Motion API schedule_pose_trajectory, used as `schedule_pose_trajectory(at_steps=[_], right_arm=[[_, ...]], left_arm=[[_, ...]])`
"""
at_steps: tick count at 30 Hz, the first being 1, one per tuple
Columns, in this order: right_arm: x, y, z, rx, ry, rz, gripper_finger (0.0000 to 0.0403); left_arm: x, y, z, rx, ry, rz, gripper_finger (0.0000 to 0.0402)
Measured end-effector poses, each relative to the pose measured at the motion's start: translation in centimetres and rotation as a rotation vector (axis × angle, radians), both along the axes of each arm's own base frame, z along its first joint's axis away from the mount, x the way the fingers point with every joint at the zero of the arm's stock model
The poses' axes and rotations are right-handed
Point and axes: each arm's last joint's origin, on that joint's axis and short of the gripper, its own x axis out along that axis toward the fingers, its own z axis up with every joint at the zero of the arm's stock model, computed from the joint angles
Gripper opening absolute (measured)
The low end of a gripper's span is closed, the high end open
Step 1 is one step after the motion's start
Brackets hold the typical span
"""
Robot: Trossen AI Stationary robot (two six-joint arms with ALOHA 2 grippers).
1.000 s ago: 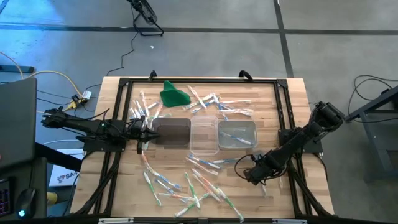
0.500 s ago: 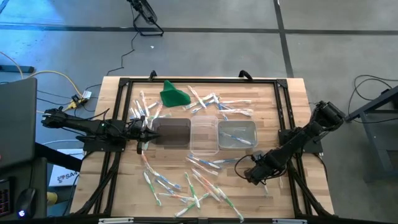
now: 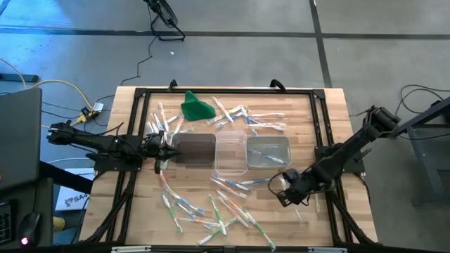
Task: Pick & Place Toothbrushes
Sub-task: Put the green toothbrush into the black bin
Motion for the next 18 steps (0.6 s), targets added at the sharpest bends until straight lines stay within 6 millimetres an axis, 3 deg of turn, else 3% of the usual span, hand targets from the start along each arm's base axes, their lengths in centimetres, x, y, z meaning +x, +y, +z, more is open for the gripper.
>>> schedule_pose_trajectory(at_steps=[8,18], right_arm=[[-0.2,-0.9,2.3,-0.128,-0.259,0.07,0.0007],[1.3,-3.0,3.7,-0.566,-0.535,0.163,0.0007]], left_arm=[[0.0,0.0,0.2,-0.007,-0.018,0.0,0.0],[0.1,0.0,1.0,-0.023,-0.1,0.0,0.0]])
